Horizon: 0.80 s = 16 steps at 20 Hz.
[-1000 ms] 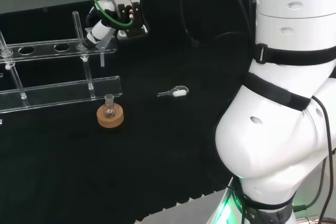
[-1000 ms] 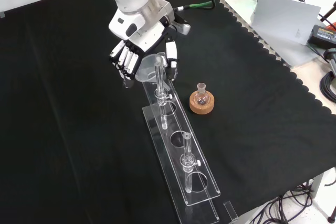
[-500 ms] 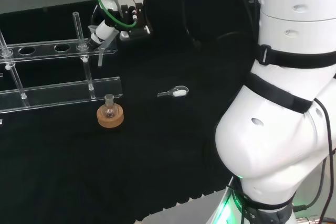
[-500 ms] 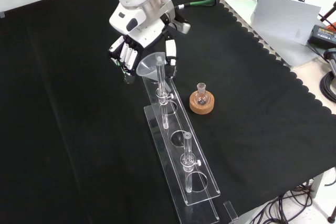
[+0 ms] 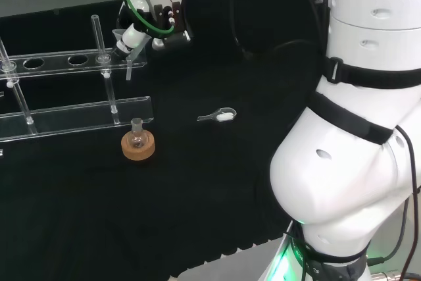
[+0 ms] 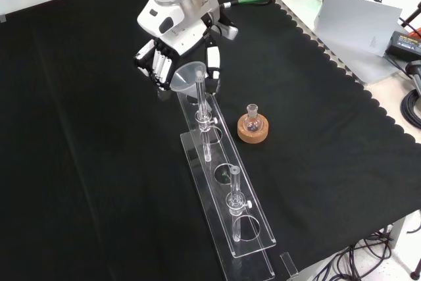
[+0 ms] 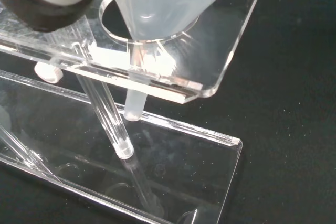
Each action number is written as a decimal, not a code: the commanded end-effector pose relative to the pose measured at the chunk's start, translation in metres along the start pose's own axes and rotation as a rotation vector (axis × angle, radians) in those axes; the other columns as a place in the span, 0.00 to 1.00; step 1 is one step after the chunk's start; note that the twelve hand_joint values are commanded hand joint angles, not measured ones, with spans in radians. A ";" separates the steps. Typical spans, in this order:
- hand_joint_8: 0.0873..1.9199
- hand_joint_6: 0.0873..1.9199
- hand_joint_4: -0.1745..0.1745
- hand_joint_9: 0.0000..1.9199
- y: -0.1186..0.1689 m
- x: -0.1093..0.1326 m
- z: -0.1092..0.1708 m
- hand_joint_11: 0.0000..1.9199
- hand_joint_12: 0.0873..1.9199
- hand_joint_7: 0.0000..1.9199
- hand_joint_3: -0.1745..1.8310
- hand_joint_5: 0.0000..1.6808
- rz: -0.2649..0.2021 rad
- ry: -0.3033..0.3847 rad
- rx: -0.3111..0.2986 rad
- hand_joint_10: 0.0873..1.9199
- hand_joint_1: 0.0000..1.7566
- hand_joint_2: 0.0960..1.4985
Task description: Pick up the funnel from the transparent funnel stand.
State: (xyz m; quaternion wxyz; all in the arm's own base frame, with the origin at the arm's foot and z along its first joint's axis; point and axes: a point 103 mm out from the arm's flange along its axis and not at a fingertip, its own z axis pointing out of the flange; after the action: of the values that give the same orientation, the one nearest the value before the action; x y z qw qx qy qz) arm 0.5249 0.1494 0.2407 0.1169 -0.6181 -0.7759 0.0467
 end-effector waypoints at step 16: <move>0.31 0.25 0.43 0.47 -0.028 -0.008 -0.054 0.03 0.80 0.51 0.03 0.37 -0.078 -0.139 -0.148 0.20 0.51 0.47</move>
State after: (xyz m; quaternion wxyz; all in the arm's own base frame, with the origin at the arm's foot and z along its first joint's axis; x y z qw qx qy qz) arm 0.5213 0.1404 0.2866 0.0427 -0.6029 -0.7963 0.0243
